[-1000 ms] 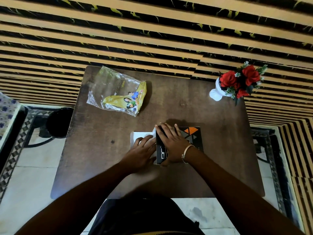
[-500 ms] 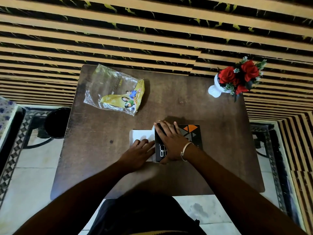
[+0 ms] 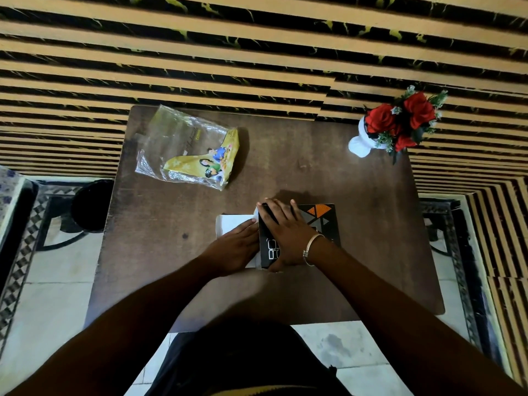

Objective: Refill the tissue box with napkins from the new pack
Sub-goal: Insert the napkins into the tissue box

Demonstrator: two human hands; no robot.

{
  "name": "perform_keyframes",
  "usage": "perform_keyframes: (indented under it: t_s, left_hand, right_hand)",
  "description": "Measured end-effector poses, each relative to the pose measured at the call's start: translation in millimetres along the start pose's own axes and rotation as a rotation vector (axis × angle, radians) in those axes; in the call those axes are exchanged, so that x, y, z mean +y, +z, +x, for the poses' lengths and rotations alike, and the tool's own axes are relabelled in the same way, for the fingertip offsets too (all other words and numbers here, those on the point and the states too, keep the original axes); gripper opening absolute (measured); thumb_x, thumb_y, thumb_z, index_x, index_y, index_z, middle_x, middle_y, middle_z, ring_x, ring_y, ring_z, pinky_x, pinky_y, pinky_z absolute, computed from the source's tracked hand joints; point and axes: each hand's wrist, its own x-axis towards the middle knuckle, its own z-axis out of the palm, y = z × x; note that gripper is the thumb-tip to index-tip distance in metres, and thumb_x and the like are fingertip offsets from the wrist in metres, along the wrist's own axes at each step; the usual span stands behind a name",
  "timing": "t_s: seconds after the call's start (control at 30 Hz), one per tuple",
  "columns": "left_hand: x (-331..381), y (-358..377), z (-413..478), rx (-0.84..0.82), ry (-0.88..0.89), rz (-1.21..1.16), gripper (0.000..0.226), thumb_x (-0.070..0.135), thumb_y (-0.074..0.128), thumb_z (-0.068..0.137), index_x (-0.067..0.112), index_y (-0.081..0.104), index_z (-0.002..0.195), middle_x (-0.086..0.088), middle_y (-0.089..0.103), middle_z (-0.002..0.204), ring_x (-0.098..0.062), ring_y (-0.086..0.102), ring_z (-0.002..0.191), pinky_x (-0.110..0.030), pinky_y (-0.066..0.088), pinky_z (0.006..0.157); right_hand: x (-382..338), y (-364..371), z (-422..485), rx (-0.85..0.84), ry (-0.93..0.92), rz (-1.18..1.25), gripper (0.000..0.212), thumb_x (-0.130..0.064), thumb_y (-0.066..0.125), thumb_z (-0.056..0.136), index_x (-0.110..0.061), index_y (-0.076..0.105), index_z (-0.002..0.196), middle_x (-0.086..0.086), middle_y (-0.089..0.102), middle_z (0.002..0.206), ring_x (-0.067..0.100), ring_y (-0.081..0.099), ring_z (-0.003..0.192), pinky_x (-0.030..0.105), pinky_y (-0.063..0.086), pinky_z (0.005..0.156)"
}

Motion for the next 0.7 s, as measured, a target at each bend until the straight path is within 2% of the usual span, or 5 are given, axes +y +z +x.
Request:
perform_keyframes:
  t_s: [0.13, 0.23, 0.33, 0.47, 0.7]
  left_hand:
    - [4.9, -7.1, 12.4, -0.036, 0.009, 0.064, 0.04, 0.026, 0.042, 0.093, 0.011, 0.074, 0.111, -0.011, 0.067, 0.126, -0.035, 0.05, 0.133, -0.052, 0.034, 0.113]
    - [8.5, -9.6, 18.0, -0.077, -0.05, 0.131, 0.036, 0.025, 0.044, 0.087, 0.013, 0.077, 0.084, -0.012, 0.072, 0.103, -0.041, 0.059, 0.111, -0.046, 0.041, 0.088]
    - [8.2, -2.0, 23.6, -0.083, -0.185, -0.011, 0.015, 0.01, 0.064, 0.083, 0.002, 0.074, 0.089, -0.019, 0.072, 0.098, -0.04, 0.064, 0.097, -0.045, 0.053, 0.083]
    - [10.9, 2.7, 29.0, -0.048, -0.233, -0.185, 0.022, 0.007, 0.09, 0.052, 0.007, 0.075, 0.067, -0.009, 0.073, 0.072, -0.027, 0.071, 0.061, -0.026, 0.054, 0.048]
    - [16.5, 6.6, 25.7, -0.058, -0.173, -0.152, 0.033, 0.023, 0.09, 0.061, 0.007, 0.077, 0.087, -0.011, 0.075, 0.088, -0.029, 0.073, 0.078, -0.033, 0.059, 0.061]
  right_hand:
    - [0.7, 1.2, -0.5, 0.0, -0.002, -0.004, 0.146, -0.077, 0.074, 0.052, -0.017, -0.012, 0.154, 0.015, -0.008, 0.163, 0.036, -0.005, 0.151, 0.063, 0.0, 0.119]
    - [1.2, 0.7, -0.6, -0.005, -0.005, 0.005, 0.148, -0.077, 0.075, 0.051, -0.018, -0.014, 0.154, 0.014, -0.01, 0.163, 0.036, -0.008, 0.151, 0.063, -0.002, 0.118]
    - [1.7, -0.3, 0.9, -0.021, -0.005, 0.015, 0.149, -0.077, 0.075, 0.051, -0.017, -0.015, 0.154, 0.015, -0.011, 0.163, 0.036, -0.01, 0.15, 0.064, -0.002, 0.118]
    - [2.6, -3.9, 1.9, -0.039, 0.008, 0.022, 0.151, -0.075, 0.077, 0.05, -0.017, -0.017, 0.153, 0.014, -0.014, 0.163, 0.036, -0.012, 0.15, 0.063, -0.003, 0.118]
    - [1.4, -3.3, 1.2, -0.03, 0.006, 0.008, 0.148, -0.074, 0.076, 0.052, -0.017, -0.015, 0.154, 0.015, -0.012, 0.163, 0.037, -0.011, 0.15, 0.064, -0.001, 0.118]
